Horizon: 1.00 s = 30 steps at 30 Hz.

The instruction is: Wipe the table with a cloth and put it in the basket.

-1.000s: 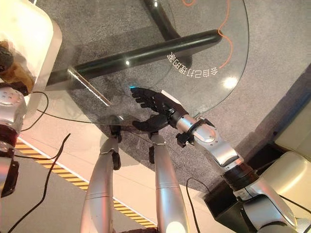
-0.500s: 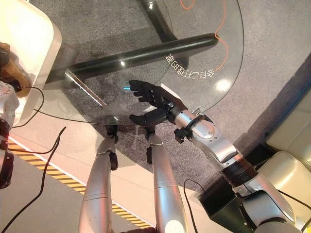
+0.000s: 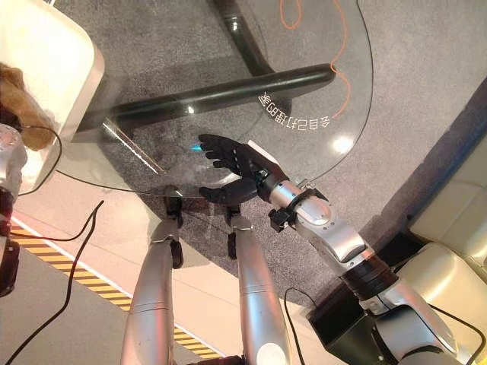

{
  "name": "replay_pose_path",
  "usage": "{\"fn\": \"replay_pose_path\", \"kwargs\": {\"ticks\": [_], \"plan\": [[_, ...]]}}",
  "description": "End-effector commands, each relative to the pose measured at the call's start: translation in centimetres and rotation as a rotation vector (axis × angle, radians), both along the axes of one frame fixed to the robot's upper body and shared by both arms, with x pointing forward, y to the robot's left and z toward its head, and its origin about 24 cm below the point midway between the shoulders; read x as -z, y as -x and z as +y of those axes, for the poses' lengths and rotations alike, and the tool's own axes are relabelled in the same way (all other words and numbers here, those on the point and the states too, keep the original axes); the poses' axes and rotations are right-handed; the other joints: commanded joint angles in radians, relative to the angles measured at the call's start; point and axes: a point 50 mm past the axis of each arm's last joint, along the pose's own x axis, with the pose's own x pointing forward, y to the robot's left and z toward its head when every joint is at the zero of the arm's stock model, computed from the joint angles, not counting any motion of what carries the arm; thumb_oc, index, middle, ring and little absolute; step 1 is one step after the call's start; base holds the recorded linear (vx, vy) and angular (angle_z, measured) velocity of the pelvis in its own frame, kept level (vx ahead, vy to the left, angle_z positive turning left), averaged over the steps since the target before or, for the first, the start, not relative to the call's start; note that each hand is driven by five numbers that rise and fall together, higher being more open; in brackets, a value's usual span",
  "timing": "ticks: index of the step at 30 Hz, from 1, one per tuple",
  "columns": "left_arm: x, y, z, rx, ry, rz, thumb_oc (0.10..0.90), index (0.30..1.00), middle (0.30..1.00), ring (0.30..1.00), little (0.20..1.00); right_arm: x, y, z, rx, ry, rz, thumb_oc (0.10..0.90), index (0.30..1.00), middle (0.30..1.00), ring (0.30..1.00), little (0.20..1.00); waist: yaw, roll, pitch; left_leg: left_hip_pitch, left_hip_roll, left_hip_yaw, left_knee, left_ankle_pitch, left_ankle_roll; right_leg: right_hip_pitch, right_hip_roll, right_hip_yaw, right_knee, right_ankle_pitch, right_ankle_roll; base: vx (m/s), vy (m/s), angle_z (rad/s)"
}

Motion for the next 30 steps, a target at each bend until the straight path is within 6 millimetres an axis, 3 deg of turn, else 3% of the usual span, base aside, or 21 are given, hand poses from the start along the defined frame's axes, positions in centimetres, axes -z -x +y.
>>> {"fn": "replay_pose_path", "kwargs": {"ticks": [1,9,16,20,22,23,25,27,30], "plan": [[-4.8,4.1,1.0,-0.175,-0.166,-0.319,0.800,0.900,0.900,0.900,0.900,-2.8,2.3,1.1,-0.084,-0.144,-0.159,0.800,0.900,0.900,0.900,0.900,0.030,0.010,-0.023,0.101,-0.062,0.051,0.027,-0.116,0.051,0.072,0.050,0.004,-0.123,0.064,-0.006,-0.07,-0.064,0.00],[-6.0,4.9,-1.3,-0.141,-0.298,-0.460,0.800,0.900,0.900,0.900,0.900,-2.4,2.7,0.8,-0.074,-0.145,-0.166,0.800,0.900,0.900,0.900,0.900,0.043,0.021,-0.023,0.119,-0.058,0.044,0.034,-0.116,0.043,0.092,0.052,-0.010,-0.085,0.018,-0.028,-0.05,-0.063,0.03],[-4.6,5.4,-2.7,-0.035,-0.354,-0.542,0.800,0.900,0.900,0.900,0.900,-1.8,3.4,0.7,-0.068,-0.169,-0.181,0.800,0.900,0.900,0.900,0.900,0.058,0.028,-0.023,0.174,-0.061,0.033,0.009,-0.102,0.035,0.147,0.058,-0.022,-0.079,-0.008,-0.039,-0.07,-0.093,0.01],[-1.1,4.9,-3.0,0.119,-0.334,-0.435,0.800,0.900,0.900,0.900,0.900,-0.8,3.8,0.6,-0.057,-0.184,-0.171,0.800,0.900,0.900,0.900,0.900,0.073,0.035,-0.023,0.232,-0.066,0.025,-0.005,-0.105,0.029,0.208,0.059,-0.036,-0.074,-0.031,-0.040,-0.07,-0.106,0.01],[3.0,5.1,-3.1,0.240,-0.270,-0.343,0.800,0.900,0.900,0.900,0.900,0.1,4.3,0.1,-0.039,-0.209,-0.164,0.800,0.900,0.900,0.900,0.900,0.087,0.040,-0.023,0.286,-0.074,0.017,-0.030,-0.097,0.023,0.266,0.059,-0.047,-0.086,-0.037,-0.038,-0.09,-0.128,0.05],[4.1,5.2,-3.2,0.265,-0.257,-0.320,0.800,0.900,0.900,0.900,0.900,0.3,4.3,0.0,-0.035,-0.213,-0.160,0.800,0.900,0.900,0.900,0.900,0.091,0.040,-0.023,0.296,-0.074,0.016,-0.035,-0.096,0.021,0.277,0.059,-0.049,-0.088,-0.039,-0.037,-0.10,-0.141,0.08],[8.8,5.7,-4.0,0.395,-0.174,-0.179,0.800,0.900,0.900,0.900,0.900,1.7,4.5,-0.8,-0.004,-0.228,-0.128,0.800,0.900,0.900,0.900,0.900,0.107,0.041,-0.023,0.365,-0.079,0.007,-0.072,-0.081,0.013,0.350,0.060,-0.059,-0.107,-0.042,-0.034,-0.09,-0.126,0.12],[10.6,5.9,-4.6,0.455,-0.128,-0.121,0.800,0.900,0.900,0.900,0.900,2.4,4.5,-1.2,0.011,-0.238,-0.102,0.800,0.900,0.900,0.900,0.900,0.113,0.040,-0.023,0.404,-0.079,0.002,-0.094,-0.074,0.010,0.389,0.059,-0.064,-0.122,-0.043,-0.032,-0.07,-0.100,0.06],[16.1,6.6,-6.1,0.592,-0.006,0.070,0.800,0.900,0.900,0.900,0.900,5.1,4.6,-2.7,0.094,-0.242,-0.014,0.800,0.900,0.900,0.900,0.900,0.132,0.040,-0.026,0.516,-0.083,-0.018,-0.152,-0.058,0.007,0.507,0.045,-0.078,-0.175,-0.035,-0.021,-0.07,-0.112,0.05]]}}
